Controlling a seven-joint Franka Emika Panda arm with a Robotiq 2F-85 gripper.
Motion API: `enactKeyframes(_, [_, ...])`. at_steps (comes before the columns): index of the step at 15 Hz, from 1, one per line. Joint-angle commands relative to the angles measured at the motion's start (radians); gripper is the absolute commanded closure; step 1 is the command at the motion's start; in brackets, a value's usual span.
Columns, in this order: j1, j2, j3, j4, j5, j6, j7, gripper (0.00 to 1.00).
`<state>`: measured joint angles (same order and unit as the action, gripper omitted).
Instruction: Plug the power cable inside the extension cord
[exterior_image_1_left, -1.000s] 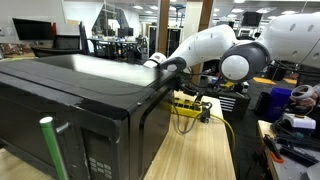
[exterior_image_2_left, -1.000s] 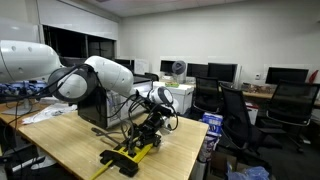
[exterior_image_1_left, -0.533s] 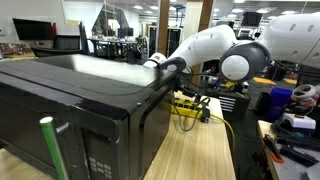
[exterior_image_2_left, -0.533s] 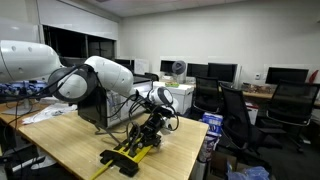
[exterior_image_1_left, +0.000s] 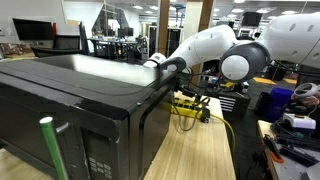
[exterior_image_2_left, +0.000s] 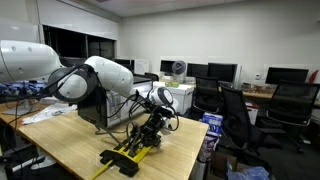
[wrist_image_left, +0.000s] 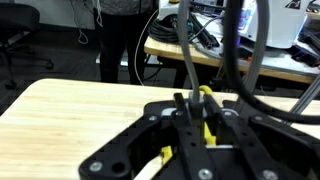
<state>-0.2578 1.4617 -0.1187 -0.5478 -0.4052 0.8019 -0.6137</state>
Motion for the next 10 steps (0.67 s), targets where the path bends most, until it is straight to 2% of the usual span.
enactKeyframes(1, [-0.004,0.002,0.021,-0.035,0.032,0.165,0.031,0.46])
enactKeyframes(2, [-0.003,0.005,0.022,-0.037,0.041,0.190,0.027,0.40])
enactKeyframes(8, [-0.008,0.004,0.006,-0.010,0.038,0.175,0.017,0.02])
enactKeyframes(10, [-0.018,0.004,0.002,-0.001,0.041,0.180,0.019,0.00])
